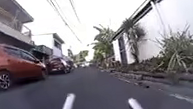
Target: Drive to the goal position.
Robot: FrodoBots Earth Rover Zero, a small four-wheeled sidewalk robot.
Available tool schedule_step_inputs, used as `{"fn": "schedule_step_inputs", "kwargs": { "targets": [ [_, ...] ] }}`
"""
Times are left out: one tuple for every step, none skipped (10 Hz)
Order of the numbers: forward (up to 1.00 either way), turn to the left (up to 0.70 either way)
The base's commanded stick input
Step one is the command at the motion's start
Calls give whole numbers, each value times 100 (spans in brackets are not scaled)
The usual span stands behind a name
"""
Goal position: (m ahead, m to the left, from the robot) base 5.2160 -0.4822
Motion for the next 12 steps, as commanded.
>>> {"fn": "schedule_step_inputs", "kwargs": {
  "targets": [
    [100,0],
    [100,0],
    [100,0],
    [100,0],
    [100,0],
    [100,0],
    [100,0],
    [100,0],
    [100,0],
    [100,-14],
    [100,-31],
    [100,-40]
  ]
}}
